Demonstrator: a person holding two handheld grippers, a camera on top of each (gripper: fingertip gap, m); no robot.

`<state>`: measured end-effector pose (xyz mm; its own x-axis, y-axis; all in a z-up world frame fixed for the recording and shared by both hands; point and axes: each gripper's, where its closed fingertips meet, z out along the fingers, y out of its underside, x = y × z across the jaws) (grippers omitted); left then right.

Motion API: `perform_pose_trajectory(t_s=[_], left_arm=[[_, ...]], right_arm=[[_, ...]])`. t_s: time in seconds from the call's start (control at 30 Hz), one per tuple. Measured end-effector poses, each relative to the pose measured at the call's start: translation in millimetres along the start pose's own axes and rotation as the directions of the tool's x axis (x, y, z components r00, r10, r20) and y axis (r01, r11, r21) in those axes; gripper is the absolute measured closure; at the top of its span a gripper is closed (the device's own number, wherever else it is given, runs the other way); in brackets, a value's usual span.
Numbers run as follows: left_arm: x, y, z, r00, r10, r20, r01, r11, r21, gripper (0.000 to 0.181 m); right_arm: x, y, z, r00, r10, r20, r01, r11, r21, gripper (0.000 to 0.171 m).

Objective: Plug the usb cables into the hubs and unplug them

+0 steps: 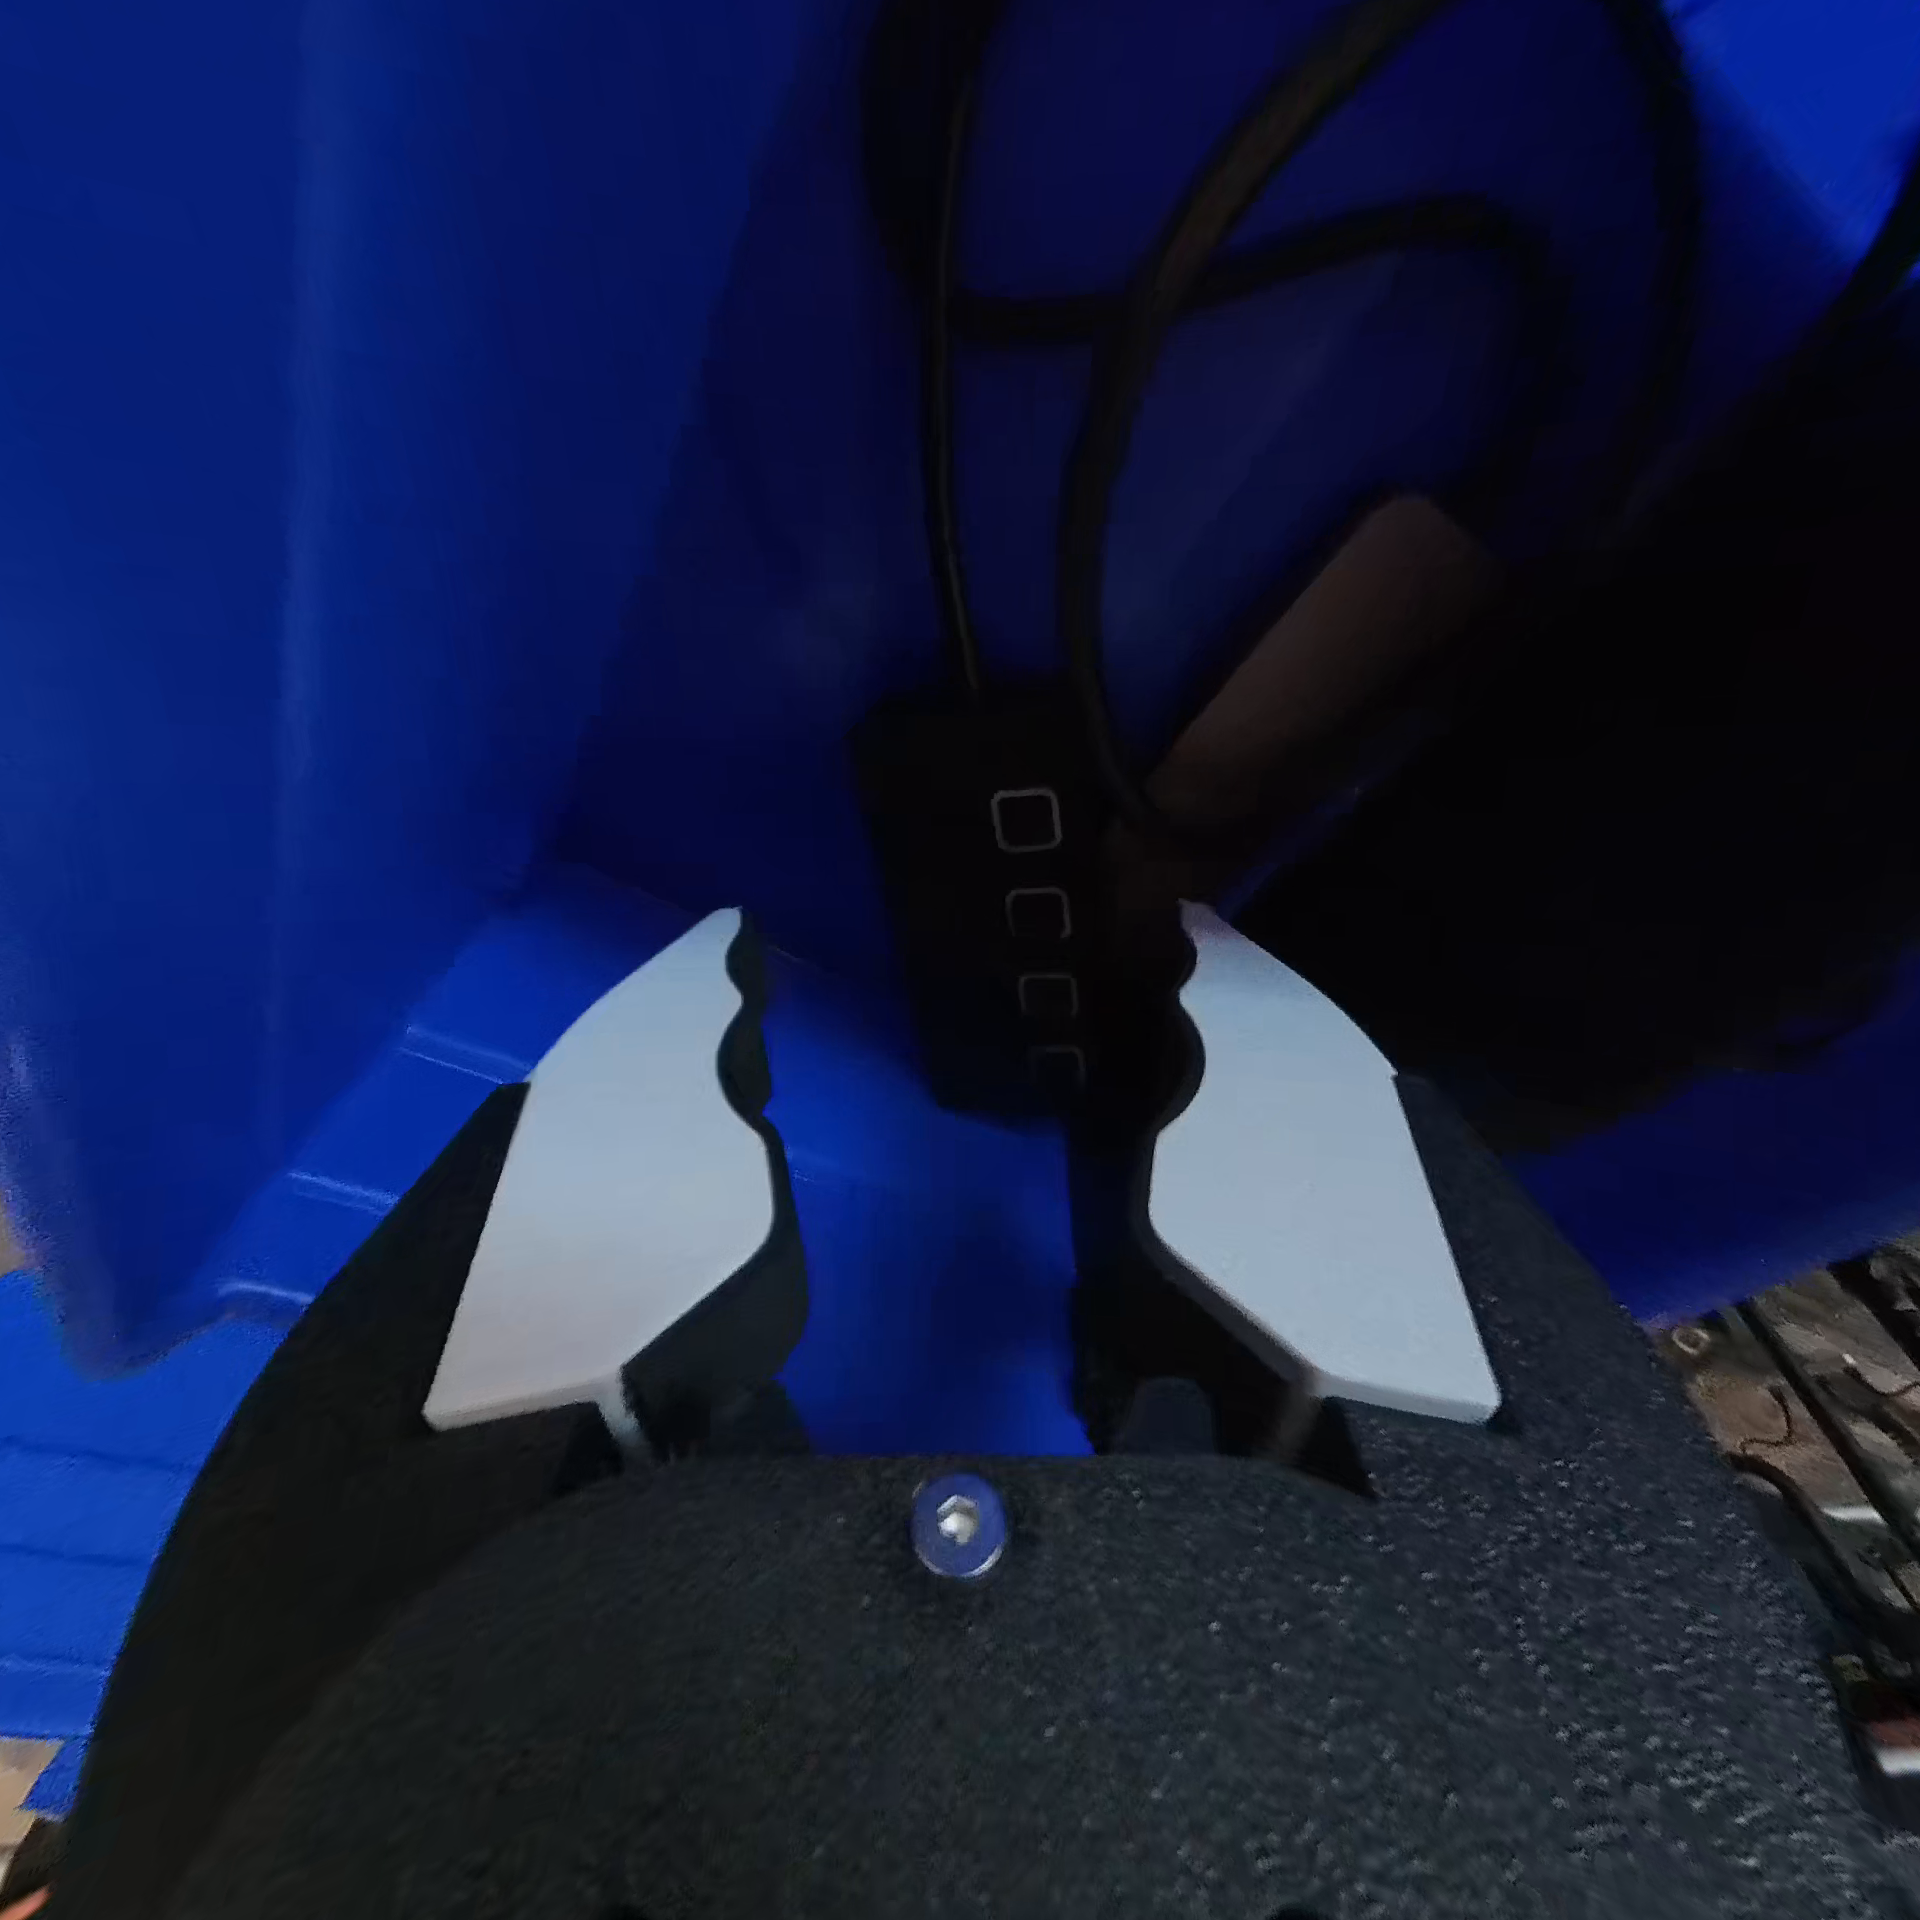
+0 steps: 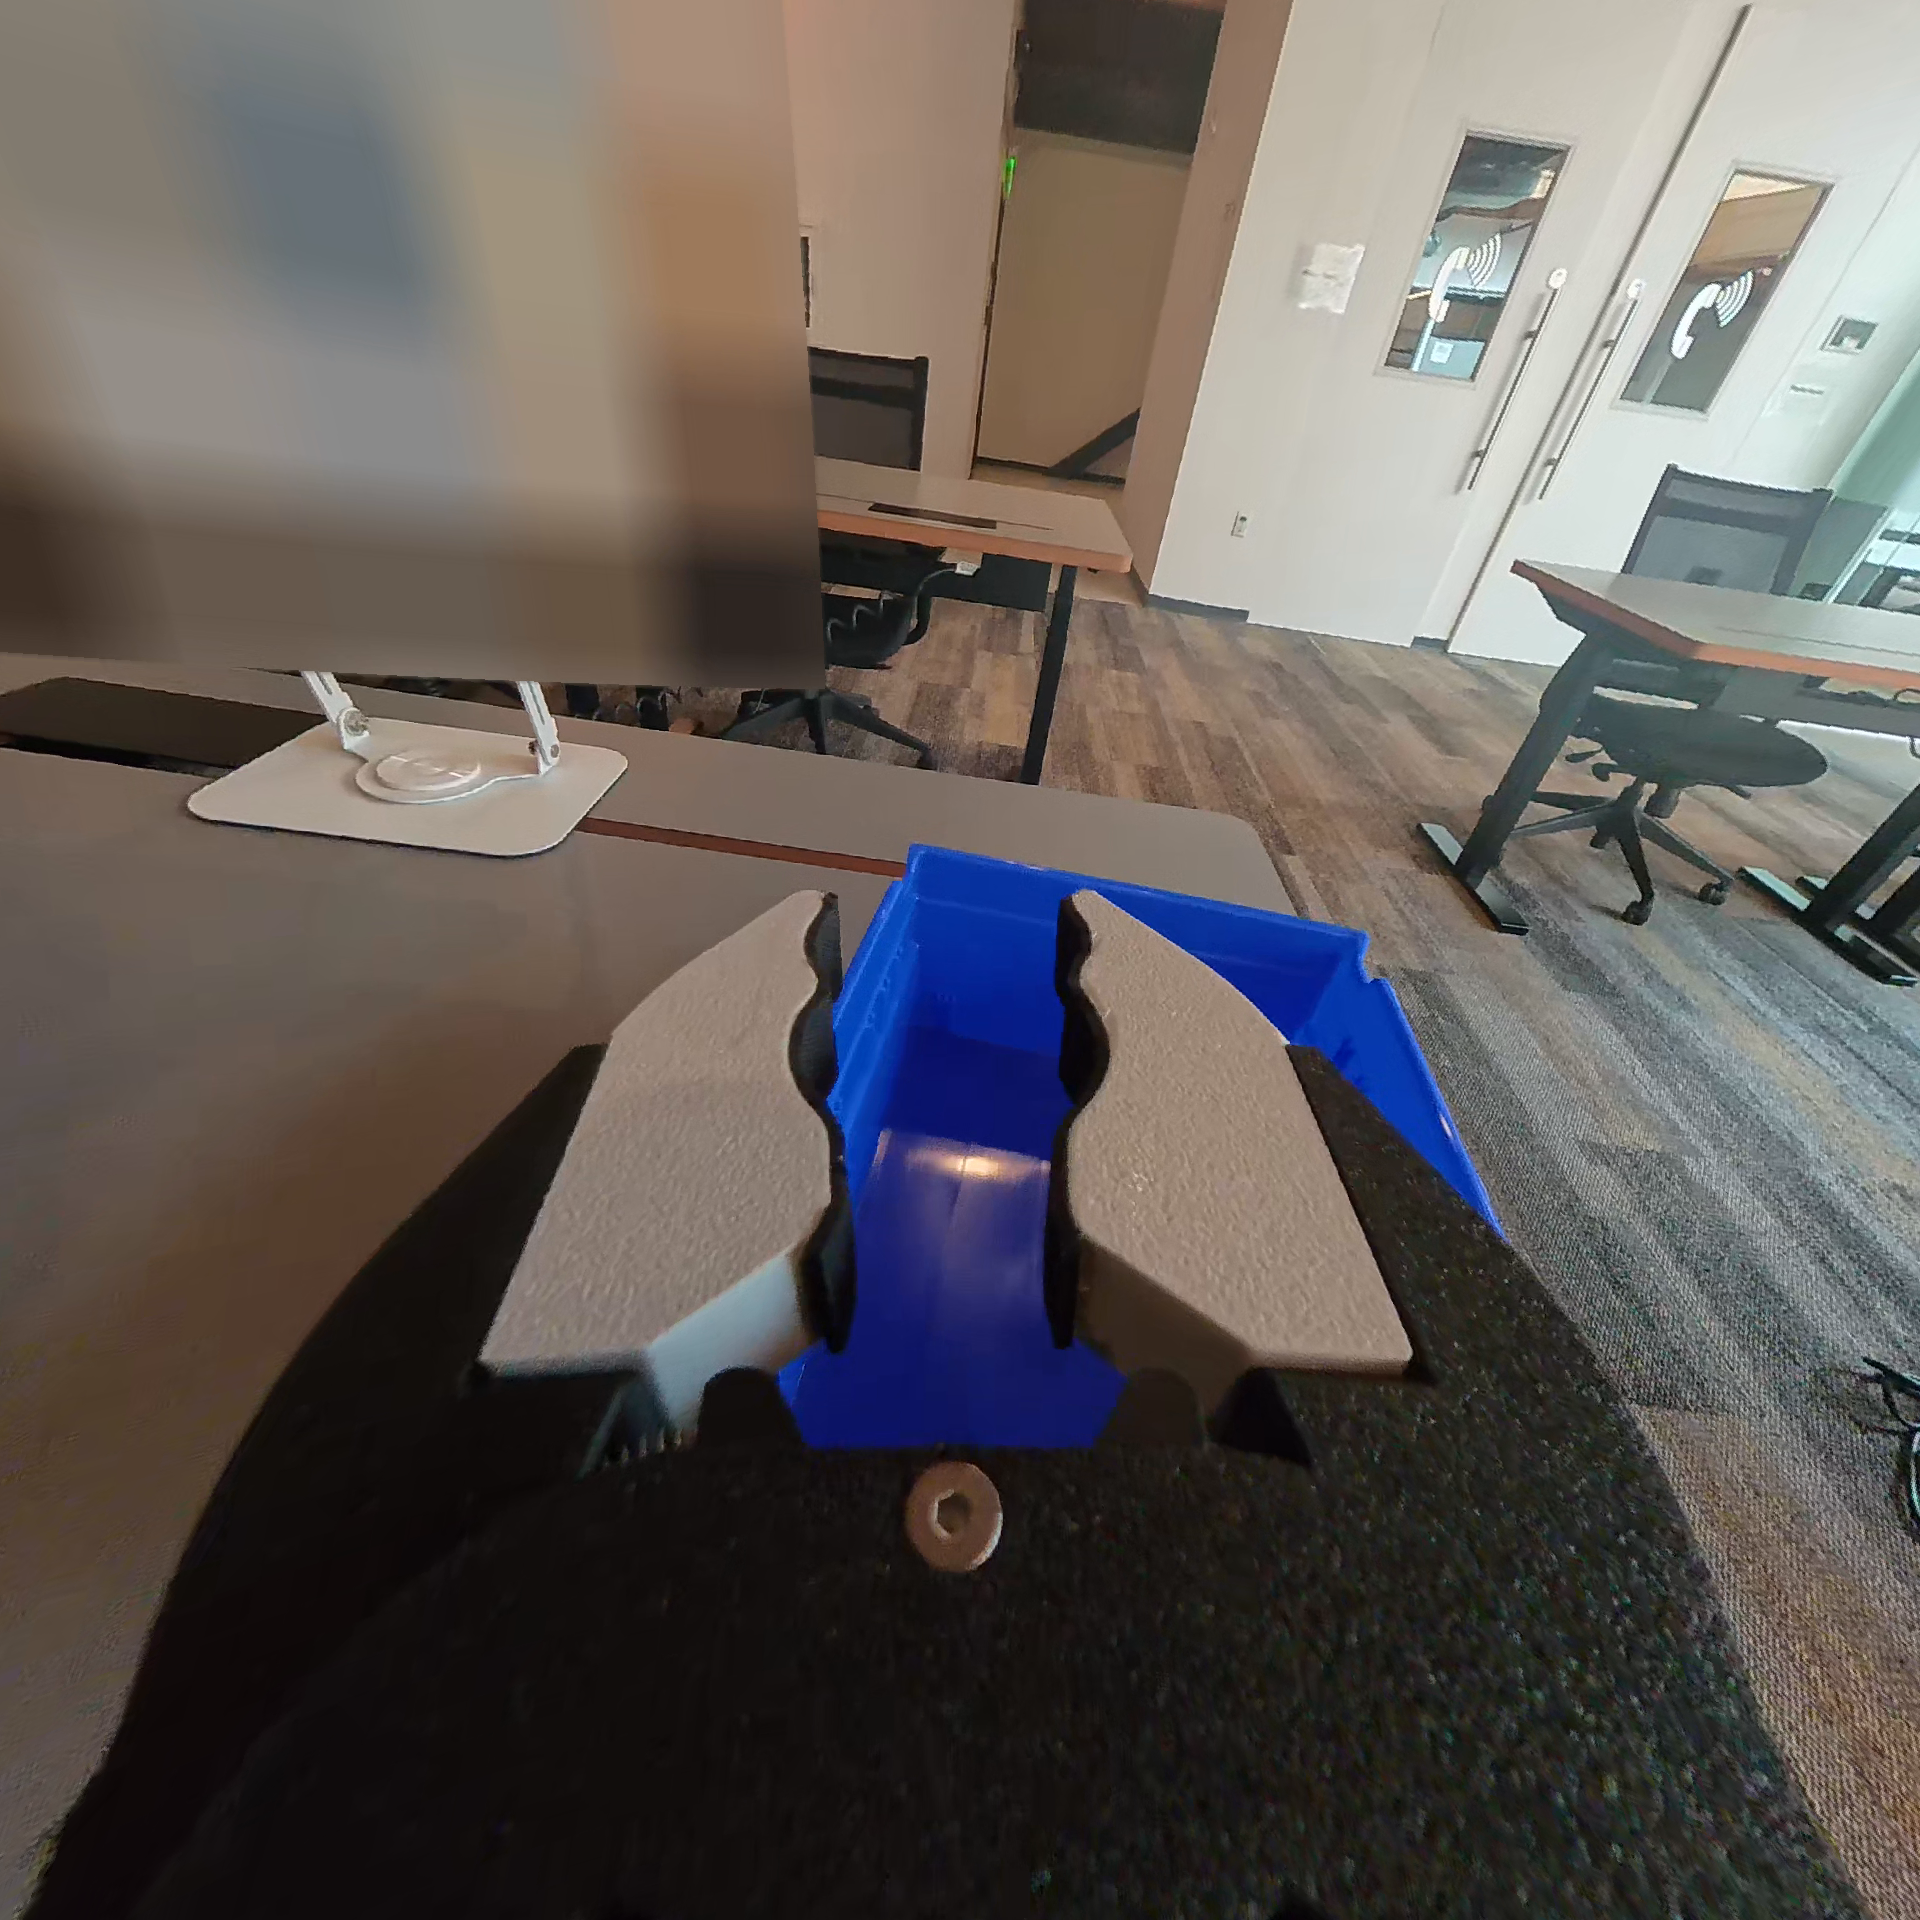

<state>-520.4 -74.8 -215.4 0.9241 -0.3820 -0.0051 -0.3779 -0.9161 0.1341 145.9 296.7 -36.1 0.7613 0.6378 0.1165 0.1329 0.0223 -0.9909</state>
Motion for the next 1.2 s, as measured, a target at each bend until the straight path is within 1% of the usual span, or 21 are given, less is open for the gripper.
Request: perform_pose_trajectory(t_s=[0.13, 0.23, 0.33, 0.4, 0.47, 0.6, 0.73, 0.87, 1.03, 1.2], left_arm=[[-2, -2, 6, 0.999, -0.035, -0.004, 0.034, 0.998, -0.043, 0.107], [3, 0, 15, 1.000, -0.013, -0.018, 0.011, 0.996, -0.091, 0.110], [6, -1, 14, 0.999, -0.012, -0.035, 0.009, 0.996, -0.084, 0.119], [10, -1, 15, 0.998, -0.015, -0.066, 0.011, 0.997, -0.071, 0.128], [9, 0, 14, 0.998, -0.016, -0.057, 0.012, 0.998, -0.060, 0.137], [7, 1, 4, 0.999, -0.026, -0.034, 0.025, 1.000, -0.011, 0.138], [8, -2, -21, 0.999, -0.029, -0.014, 0.029, 0.998, 0.059, 0.138], [8, -7, -54, 0.999, -0.024, 0.033, 0.019, 0.989, 0.148, 0.139], [16, -24, -102, 0.992, 0.007, 0.127, -0.045, 0.954, 0.297, 0.140], [39, -44, -148, 0.980, 0.065, 0.189, -0.139, 0.901, 0.412, 0.140]], right_arm=[[3, 2, -1, 1.000, 0.002, -0.007, -0.002, 1.000, 0.002, 0.133], [5, 3, -2, 1.000, 0.008, -0.012, -0.008, 1.000, 0.006, 0.134], [8, 4, -3, 1.000, 0.008, -0.017, -0.008, 1.000, 0.007, 0.134], [10, 4, -3, 1.000, 0.012, -0.019, -0.012, 1.000, 0.009, 0.134], [10, 4, -3, 1.000, 0.015, -0.015, -0.014, 1.000, 0.009, 0.134], [7, 4, -3, 1.000, 0.005, -0.005, -0.005, 1.000, 0.003, 0.134], [1, 1, -3, 1.000, -0.010, 0.009, 0.010, 1.000, 0.004, 0.134], [-9, -4, -4, 0.999, -0.015, 0.039, 0.015, 1.000, 0.017, 0.135], [-29, -10, -2, 0.996, -0.031, 0.089, 0.028, 0.999, 0.031, 0.136], [-64, -19, 3, 0.981, -0.040, 0.189, 0.030, 0.998, 0.055, 0.136]])
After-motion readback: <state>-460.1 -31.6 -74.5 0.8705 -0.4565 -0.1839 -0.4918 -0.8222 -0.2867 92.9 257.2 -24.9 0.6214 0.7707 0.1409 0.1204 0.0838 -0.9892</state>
